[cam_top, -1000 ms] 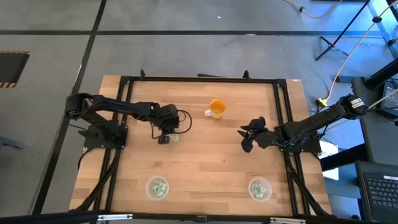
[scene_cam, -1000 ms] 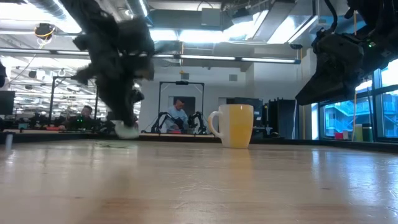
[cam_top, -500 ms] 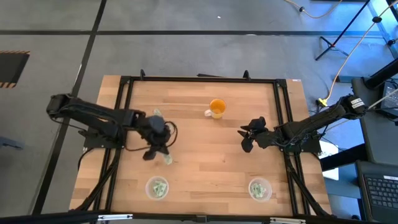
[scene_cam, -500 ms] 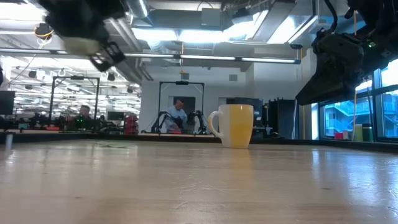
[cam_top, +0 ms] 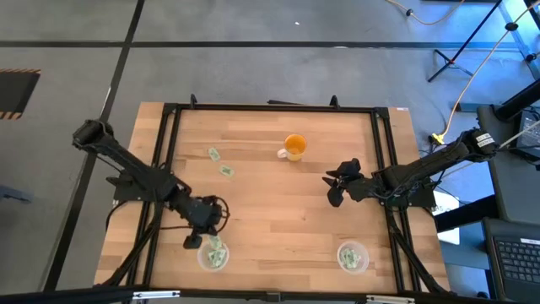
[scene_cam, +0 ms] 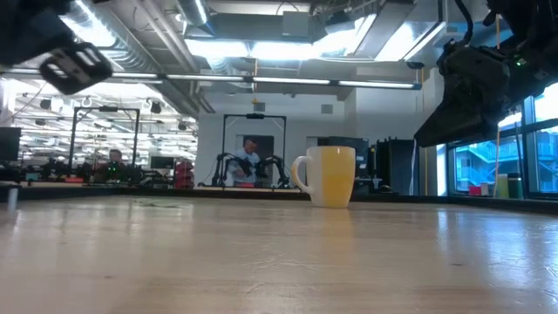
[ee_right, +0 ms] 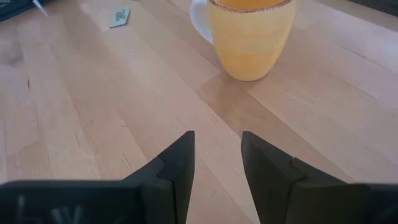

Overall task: Pick and place items into bin
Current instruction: Put the stevia packet into the left transparent bin

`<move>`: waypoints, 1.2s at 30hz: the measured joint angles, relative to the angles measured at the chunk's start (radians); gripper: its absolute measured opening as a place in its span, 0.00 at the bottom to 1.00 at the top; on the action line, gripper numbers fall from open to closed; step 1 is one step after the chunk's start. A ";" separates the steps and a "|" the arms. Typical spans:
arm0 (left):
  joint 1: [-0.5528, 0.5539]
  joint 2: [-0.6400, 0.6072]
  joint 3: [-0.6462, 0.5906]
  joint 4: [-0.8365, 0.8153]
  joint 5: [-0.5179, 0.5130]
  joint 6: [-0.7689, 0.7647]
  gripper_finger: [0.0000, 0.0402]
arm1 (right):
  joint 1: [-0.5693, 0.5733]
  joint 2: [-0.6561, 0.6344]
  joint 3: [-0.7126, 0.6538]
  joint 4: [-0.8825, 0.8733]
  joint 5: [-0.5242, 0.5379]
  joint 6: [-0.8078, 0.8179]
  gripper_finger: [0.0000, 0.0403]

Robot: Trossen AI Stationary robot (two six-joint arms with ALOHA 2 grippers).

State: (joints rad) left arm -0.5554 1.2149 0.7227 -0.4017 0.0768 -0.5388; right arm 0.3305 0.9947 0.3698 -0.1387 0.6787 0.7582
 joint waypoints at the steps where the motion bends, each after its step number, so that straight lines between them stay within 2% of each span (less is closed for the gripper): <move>1: -0.017 0.008 0.000 0.012 -0.002 -0.020 0.01 | 0.000 0.000 0.000 0.000 0.000 0.000 0.33; 7: -0.097 0.084 0.000 0.127 -0.053 -0.077 0.01 | 0.000 0.000 0.000 -0.001 0.000 0.000 0.33; 19: -0.126 0.232 0.000 0.143 -0.059 -0.171 0.02 | 0.000 0.000 0.000 -0.001 0.000 0.000 0.33; 32: -0.120 0.154 0.000 0.135 -0.059 -0.154 0.19 | 0.000 0.000 0.000 -0.001 0.000 0.000 0.33; 36: -0.097 0.090 0.000 0.090 -0.059 -0.091 0.21 | 0.000 0.000 0.000 -0.001 0.000 0.000 0.33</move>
State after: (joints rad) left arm -0.6523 1.3047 0.7227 -0.3121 0.0178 -0.6298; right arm 0.3305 0.9947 0.3698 -0.1398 0.6788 0.7586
